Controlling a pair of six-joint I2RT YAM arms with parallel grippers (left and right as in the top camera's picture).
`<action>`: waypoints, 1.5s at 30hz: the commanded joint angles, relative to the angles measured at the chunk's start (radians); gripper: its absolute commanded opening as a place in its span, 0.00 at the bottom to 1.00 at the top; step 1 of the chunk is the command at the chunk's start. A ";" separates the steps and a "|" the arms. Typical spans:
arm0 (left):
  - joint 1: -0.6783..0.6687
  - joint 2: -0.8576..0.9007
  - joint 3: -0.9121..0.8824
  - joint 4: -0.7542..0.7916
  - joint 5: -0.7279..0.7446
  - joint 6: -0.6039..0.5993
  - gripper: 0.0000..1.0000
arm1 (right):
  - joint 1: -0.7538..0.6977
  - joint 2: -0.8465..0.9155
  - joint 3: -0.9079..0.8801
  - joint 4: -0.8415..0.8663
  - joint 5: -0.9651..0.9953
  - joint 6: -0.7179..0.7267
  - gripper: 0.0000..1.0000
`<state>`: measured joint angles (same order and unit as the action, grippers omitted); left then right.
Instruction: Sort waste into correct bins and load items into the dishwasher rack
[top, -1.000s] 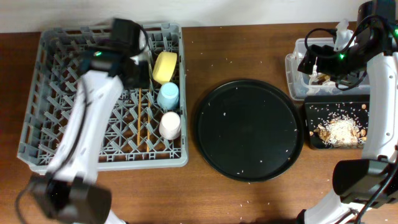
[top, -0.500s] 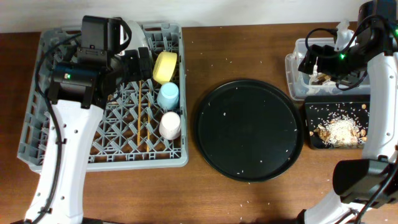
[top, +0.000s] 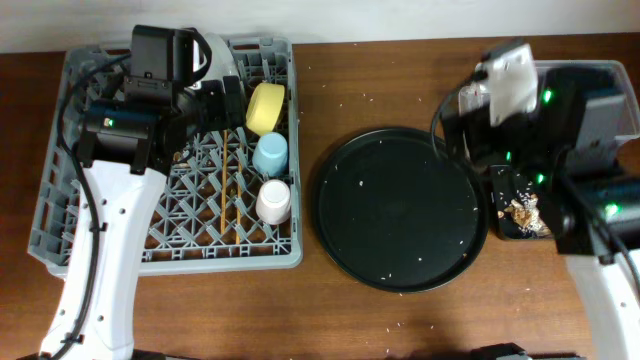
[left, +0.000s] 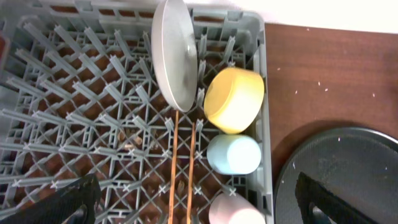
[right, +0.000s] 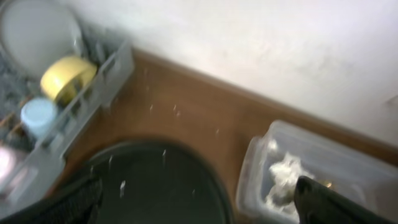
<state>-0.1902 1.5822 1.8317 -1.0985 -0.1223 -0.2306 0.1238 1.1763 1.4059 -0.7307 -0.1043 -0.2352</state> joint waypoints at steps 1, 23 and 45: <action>-0.001 0.005 0.007 0.006 0.005 0.000 0.99 | -0.008 -0.225 -0.385 0.224 -0.070 0.035 0.99; -0.001 0.005 0.007 0.006 0.005 0.000 0.99 | -0.006 -1.169 -1.400 0.661 0.004 0.203 0.99; 0.117 -0.989 -1.212 0.756 -0.027 0.095 0.99 | -0.006 -1.169 -1.400 0.661 0.004 0.203 0.99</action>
<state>-0.0910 0.7971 0.8440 -0.4808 -0.1993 -0.1875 0.1200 0.0120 0.0109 -0.0635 -0.1085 -0.0338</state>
